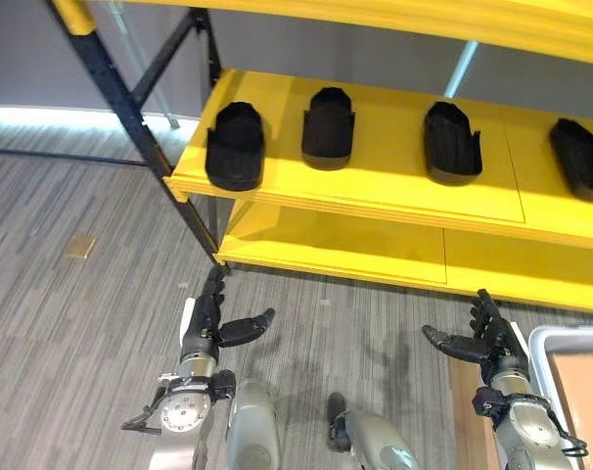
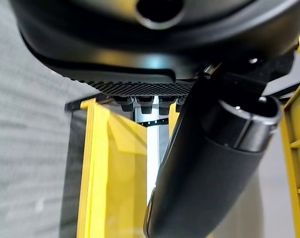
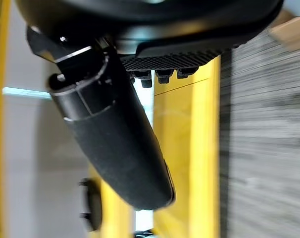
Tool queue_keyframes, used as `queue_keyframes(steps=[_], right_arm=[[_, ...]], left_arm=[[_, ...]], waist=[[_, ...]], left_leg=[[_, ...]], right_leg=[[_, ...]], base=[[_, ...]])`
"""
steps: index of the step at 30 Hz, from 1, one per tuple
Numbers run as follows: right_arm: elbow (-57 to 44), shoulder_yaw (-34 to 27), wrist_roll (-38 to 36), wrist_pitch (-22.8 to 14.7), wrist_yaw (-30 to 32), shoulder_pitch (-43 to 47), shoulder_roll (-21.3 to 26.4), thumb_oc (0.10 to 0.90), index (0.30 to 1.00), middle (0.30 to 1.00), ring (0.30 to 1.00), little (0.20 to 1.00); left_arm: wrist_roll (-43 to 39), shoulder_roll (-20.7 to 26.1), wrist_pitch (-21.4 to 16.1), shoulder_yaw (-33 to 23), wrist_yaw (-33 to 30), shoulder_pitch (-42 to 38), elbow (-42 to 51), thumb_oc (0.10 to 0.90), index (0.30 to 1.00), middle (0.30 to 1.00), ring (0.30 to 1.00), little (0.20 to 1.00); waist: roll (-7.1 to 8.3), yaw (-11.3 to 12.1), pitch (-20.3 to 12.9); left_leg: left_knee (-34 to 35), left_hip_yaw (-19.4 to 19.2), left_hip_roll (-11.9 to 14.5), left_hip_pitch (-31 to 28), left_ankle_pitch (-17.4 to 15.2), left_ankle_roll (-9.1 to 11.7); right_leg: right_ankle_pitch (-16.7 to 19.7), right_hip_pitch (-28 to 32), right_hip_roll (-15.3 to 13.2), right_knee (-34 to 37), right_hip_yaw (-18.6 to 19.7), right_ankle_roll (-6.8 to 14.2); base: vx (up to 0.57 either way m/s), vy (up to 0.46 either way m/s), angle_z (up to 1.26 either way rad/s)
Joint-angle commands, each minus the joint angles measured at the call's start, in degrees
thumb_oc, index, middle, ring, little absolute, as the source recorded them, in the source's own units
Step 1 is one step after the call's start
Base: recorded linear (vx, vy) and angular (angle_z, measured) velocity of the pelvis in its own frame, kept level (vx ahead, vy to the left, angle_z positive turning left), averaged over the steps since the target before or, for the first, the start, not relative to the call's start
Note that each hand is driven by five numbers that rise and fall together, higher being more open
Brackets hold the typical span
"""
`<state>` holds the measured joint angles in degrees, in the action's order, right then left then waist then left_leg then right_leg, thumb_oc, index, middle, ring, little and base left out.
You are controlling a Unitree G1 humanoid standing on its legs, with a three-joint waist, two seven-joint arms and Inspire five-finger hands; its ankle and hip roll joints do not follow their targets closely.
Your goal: Move parts from the plastic box to the shelf.
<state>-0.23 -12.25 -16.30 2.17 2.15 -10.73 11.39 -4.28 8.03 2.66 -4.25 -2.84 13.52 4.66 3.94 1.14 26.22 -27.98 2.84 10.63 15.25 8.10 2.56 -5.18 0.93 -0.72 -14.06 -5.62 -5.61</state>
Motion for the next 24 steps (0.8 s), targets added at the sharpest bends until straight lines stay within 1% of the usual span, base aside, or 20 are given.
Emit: queue_keyframes(steps=[1,2,3,4,5,6,7,8,9,11,12,13,14,15,16,17,19,20,22,24], right_arm=[[-7.0,-3.4,0.6,-5.7,0.9,1.3,3.8,0.900,1.000,1.000,1.000,1.000],[-7.0,-3.4,0.6,-5.8,0.9,1.2,3.8,0.900,1.000,1.000,1.000,1.000],[-6.8,-3.3,0.4,-5.7,0.7,1.2,3.6,0.900,1.000,1.000,1.000,1.000],[-6.9,-3.1,0.3,-5.6,0.6,0.9,3.5,0.900,1.000,1.000,1.000,1.000],[-6.8,-3.1,-0.4,-5.1,-0.1,0.3,2.9,0.900,1.000,1.000,1.000,1.000],[-6.8,-3.1,-0.4,-5.1,-0.1,0.3,2.9,0.900,1.000,1.000,1.000,1.000],[-7.4,-2.6,-0.7,-4.7,-1.3,-0.7,1.4,0.900,1.000,1.000,1.000,1.000],[-7.5,-2.4,-0.3,-4.9,-1.4,-1.1,1.6,0.900,1.000,1.000,1.000,1.000],[-7.5,-2.3,-0.3,-4.9,-1.4,-1.2,1.6,0.900,1.000,1.000,1.000,1.000],[-8.5,-2.5,-0.5,-5.0,-1.9,-2.6,0.3,0.900,1.000,1.000,1.000,1.000],[-8.8,-2.1,-1.1,-5.0,-2.0,-3.7,-0.5,0.900,1.000,1.000,1.000,1.000],[-8.8,-2.1,-1.3,-4.9,-2.2,-3.9,-1.0,0.900,1.000,1.000,1.000,1.000],[-8.8,-2.1,-1.3,-4.9,-2.2,-3.9,-1.0,0.900,1.000,1.000,1.000,1.000],[-9.8,-2.0,-1.4,-4.7,-2.6,-4.4,-1.4,0.900,1.000,1.000,1.000,1.000],[-9.7,-1.8,-1.3,-4.7,-2.5,-4.4,-1.3,0.900,1.000,1.000,1.000,1.000],[-9.7,-1.8,-1.3,-4.7,-2.5,-4.4,-1.3,0.900,1.000,1.000,1.000,1.000],[-9.9,-1.9,-1.3,-4.5,-2.8,-4.2,-1.6,0.900,1.000,1.000,1.000,1.000],[-9.9,-1.9,-1.3,-4.5,-2.8,-4.2,-1.6,0.900,1.000,1.000,1.000,1.000],[-9.5,-2.0,-1.0,-4.3,-2.9,-3.8,-1.6,0.900,1.000,1.000,1.000,1.000],[-9.2,-2.0,-0.8,-4.2,-3.0,-3.7,-1.7,0.900,1.000,1.000,1.000,1.000]], left_arm=[[-1.6,2.8,-5.0,-5.5,-1.2,-0.8,8.8,0.900,1.000,1.000,1.000,1.000],[-1.6,2.8,-5.0,-5.5,-1.2,-0.8,8.8,0.900,1.000,1.000,1.000,1.000],[-1.4,2.7,-5.0,-5.8,-1.3,-1.0,8.6,0.900,1.000,1.000,1.000,1.000],[-1.4,2.5,-5.1,-6.1,-1.3,-1.1,8.3,0.900,1.000,1.000,1.000,1.000],[-1.7,2.1,-5.1,-6.5,-1.0,-0.8,7.7,0.900,1.000,1.000,1.000,1.000],[-1.7,2.1,-5.1,-6.5,-1.0,-0.8,7.7,0.900,1.000,1.000,1.000,1.000],[-2.0,1.2,-4.9,-7.0,-0.6,0.2,7.6,0.900,1.000,1.000,1.000,1.000],[-1.9,1.4,-4.9,-6.9,-0.5,0.1,7.9,0.900,1.000,1.000,1.000,1.000],[-1.9,1.4,-4.9,-6.9,-0.5,0.2,7.9,0.900,1.000,1.000,1.000,1.000],[-1.5,1.9,-5.2,-6.4,-0.4,0.2,8.2,0.900,1.000,1.000,1.000,1.000],[-1.5,2.5,-5.3,-5.5,-0.4,0.7,8.4,0.900,1.000,1.000,1.000,1.000],[-1.5,2.9,-5.3,-5.3,-0.2,0.6,8.6,0.900,1.000,1.000,1.000,1.000],[-1.5,2.9,-5.3,-5.3,-0.2,0.6,8.6,0.900,1.000,1.000,1.000,1.000],[-1.7,3.9,-5.3,-5.1,0.2,0.9,9.3,0.900,1.000,1.000,1.000,1.000],[-1.8,3.9,-5.2,-5.1,0.2,0.7,9.4,0.900,1.000,1.000,1.000,1.000],[-1.8,3.9,-5.2,-5.1,0.2,0.7,9.4,0.900,1.000,1.000,1.000,1.000],[-2.1,4.5,-5.3,-4.9,0.5,0.6,9.4,0.900,1.000,1.000,1.000,1.000],[-2.1,4.5,-5.3,-4.9,0.5,0.6,9.4,0.900,1.000,1.000,1.000,1.000],[-2.2,4.6,-5.3,-5.0,0.7,0.9,9.5,0.900,1.000,1.000,1.000,1.000],[-2.1,4.8,-5.3,-5.2,0.7,1.0,9.5,0.900,1.000,1.000,1.000,1.000]], waist=[[-2.74,0.7,-0.2],[-2.67,0.8,-0.1],[-3.29,1.2,-0.4],[-3.81,1.5,-1.0],[-4.33,1.8,-2.2],[-4.34,2.0,-2.1],[-5.17,1.9,-4.4],[-5.54,1.8,-5.6],[-5.55,1.9,-5.6],[-5.21,1.9,-7.1],[-4.96,1.9,-8.1],[-4.78,2.0,-8.4],[-4.74,2.0,-8.4],[-4.57,2.0,-8.9],[-4.55,1.9,-8.8],[-4.54,1.9,-8.7],[-4.36,1.6,-9.0],[-4.35,1.7,-9.0],[-4.24,1.6,-9.0],[-4.06,1.7,-8.9]], left_leg=[[17.7,0.7,0.4,-6.4,-7.0,-2.9],[18.3,0.5,0.4,-6.9,-6.7,-2.9],[26.1,1.0,1.5,-6.4,-5.1,-2.6],[30.0,1.4,2.2,-4.7,-4.2,-2.3],[31.6,0.3,3.6,-5.1,-3.4,-1.0],[31.7,0.1,3.7,-5.3,-3.4,-1.0],[32.0,-0.7,5.4,-9.3,-3.0,-0.4],[32.4,0.2,5.5,-10.1,-2.4,0.1],[32.4,0.1,5.6,-10.2,-2.5,0.1],[30.0,-0.7,5.1,-10.3,-2.5,0.8],[27.0,-1.1,4.4,-9.9,-2.1,0.9],[25.2,-1.8,3.9,-9.9,-2.2,1.2],[25.1,-1.8,3.9,-9.8,-2.3,1.2],[22.5,-3.3,3.2,-10.4,-2.9,1.7],[21.3,-4.1,3.0,-10.4,-3.4,1.7],[21.2,-4.2,3.0,-10.4,-3.4,1.7],[18.3,-5.1,2.6,-10.6,-4.1,1.8],[18.3,-5.1,2.6,-10.7,-4.2,1.8],[16.3,-6.2,2.4,-10.9,-4.4,1.7],[15.1,-6.6,2.3,-11.1,-4.6,1.7]], right_leg=[[13.6,11.0,-0.3,13.1,5.4,6.5],[13.6,11.2,-0.4,13.1,5.5,6.5],[12.5,12.2,0.3,12.9,6.3,6.6],[11.9,12.7,0.8,12.7,6.7,6.7],[11.3,13.9,0.8,12.0,7.8,6.4],[11.3,13.9,0.8,12.0,8.0,6.4],[10.8,14.5,0.2,11.1,9.4,5.9],[10.4,14.5,-0.2,11.0,10.2,5.8],[10.4,14.5,-0.2,10.9,10.2,5.8],[11.2,14.1,-2.0,10.5,10.8,5.6],[11.6,14.6,-4.0,10.6,10.7,5.7],[11.8,14.8,-5.3,10.7,10.5,5.7],[11.8,14.9,-5.3,10.7,10.5,5.7],[12.0,14.8,-7.6,10.9,9.9,5.7],[12.2,14.6,-8.5,10.9,9.7,6.0],[12.2,14.6,-8.5,10.9,9.7,6.0],[12.3,14.4,-11.0,11.4,8.6,6.1],[12.2,14.5,-11.0,11.4,8.6,6.1],[12.2,13.8,-13.2,11.6,7.6,6.0],[12.2,13.4,-14.2,11.5,7.2,6.0]], base=[[0.13,0.022,-0.06],[0.21,0.053,-0.31],[0.17,0.073,-0.27],[0.33,0.184,-0.11],[0.25,0.153,0.08],[0.37,0.305,-0.11],[0.27,0.293,-0.42],[0.27,0.293,-0.94],[0.15,0.218,-1.11],[0.18,0.270,-0.96],[0.23,0.332,-0.35],[0.19,0.272,0.03],[0.20,0.285,-0.16],[0.19,0.268,-0.52],[0.19,0.268,-0.75],[0.11,0.173,-0.38],[0.16,0.225,0.00],[0.14,0.219,0.02],[0.13,0.238,-0.22],[0.11,0.173,-0.23]])
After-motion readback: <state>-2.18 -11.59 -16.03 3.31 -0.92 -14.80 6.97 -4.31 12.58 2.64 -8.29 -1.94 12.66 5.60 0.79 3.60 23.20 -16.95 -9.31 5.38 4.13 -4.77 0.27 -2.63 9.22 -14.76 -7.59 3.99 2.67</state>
